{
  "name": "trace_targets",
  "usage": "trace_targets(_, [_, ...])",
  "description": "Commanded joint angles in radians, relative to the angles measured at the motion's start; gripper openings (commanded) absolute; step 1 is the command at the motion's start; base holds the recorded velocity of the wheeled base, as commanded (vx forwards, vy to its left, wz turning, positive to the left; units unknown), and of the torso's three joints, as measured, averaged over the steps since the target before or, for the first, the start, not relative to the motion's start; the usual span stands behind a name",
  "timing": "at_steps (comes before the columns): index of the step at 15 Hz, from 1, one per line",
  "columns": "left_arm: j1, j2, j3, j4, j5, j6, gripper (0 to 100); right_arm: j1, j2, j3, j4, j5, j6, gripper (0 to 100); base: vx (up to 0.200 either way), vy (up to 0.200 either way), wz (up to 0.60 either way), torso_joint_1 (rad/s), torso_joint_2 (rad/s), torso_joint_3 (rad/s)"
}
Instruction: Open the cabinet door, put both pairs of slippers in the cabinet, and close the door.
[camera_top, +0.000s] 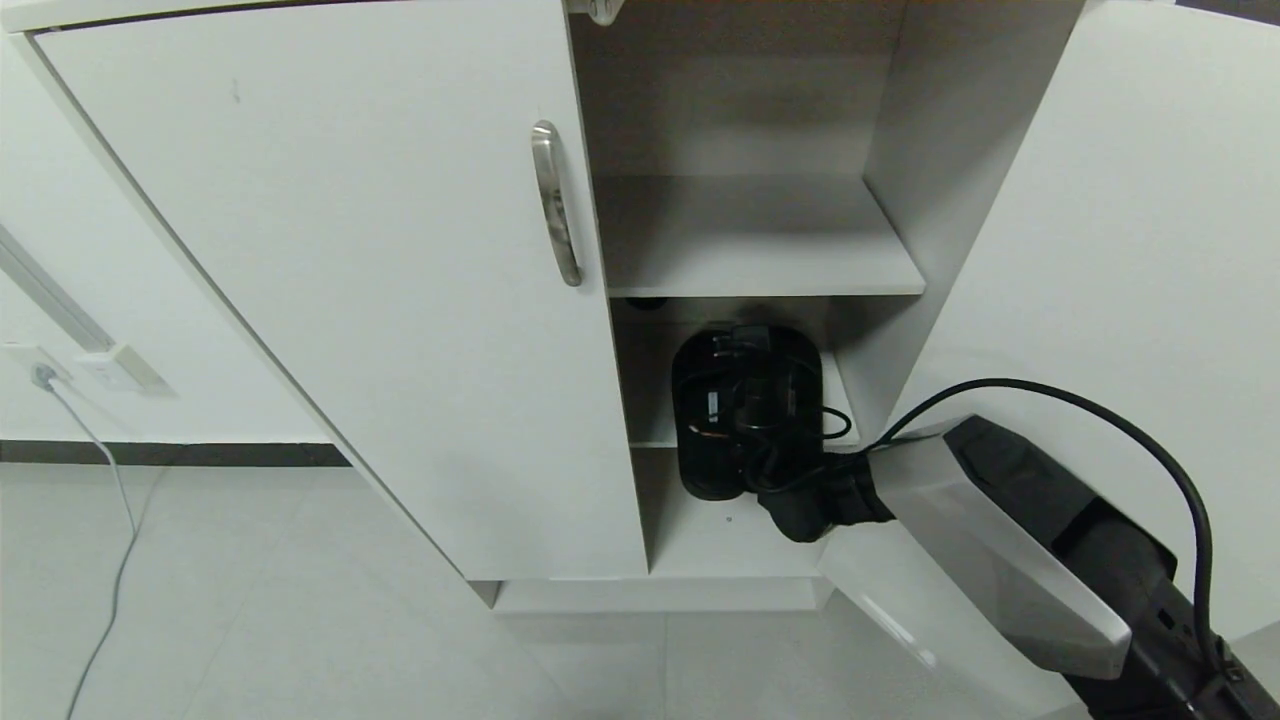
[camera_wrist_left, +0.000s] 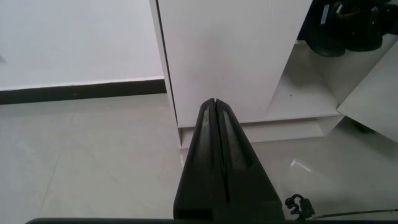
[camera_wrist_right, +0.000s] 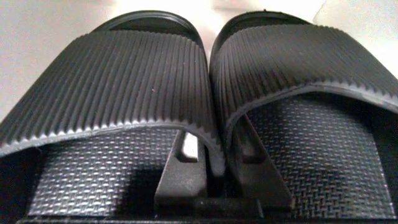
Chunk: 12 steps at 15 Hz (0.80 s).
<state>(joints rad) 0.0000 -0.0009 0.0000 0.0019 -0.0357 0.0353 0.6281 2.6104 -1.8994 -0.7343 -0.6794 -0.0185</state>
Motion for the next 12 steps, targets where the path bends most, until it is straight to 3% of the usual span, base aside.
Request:
trace_targets(1, [0.000,0.001,0.000,0.000,0.000,0.000,0,-0.036,0.049,-0.101,0.056,0.018,0.006,0,0.000,0.000,0.00,0.000,0.00,0.000])
trace_targets(6, [0.000,0.001,0.000,0.000,0.000,0.001,0,-0.050,0.048,-0.101,0.052,0.029,0.012,0,0.000,0.000,0.00,0.000,0.00,0.000])
trace_targets(9, [0.000,0.001,0.000,0.000,0.022,0.001,0,-0.048,0.046,-0.101,0.047,0.027,0.022,0,0.200,0.000,0.00,0.001,0.00,-0.001])
trace_targets(12, [0.000,0.001,0.000,0.000,0.022,-0.003,0,-0.042,0.046,-0.101,0.024,0.024,0.022,0,0.000,0.000,0.00,0.000,0.00,0.000])
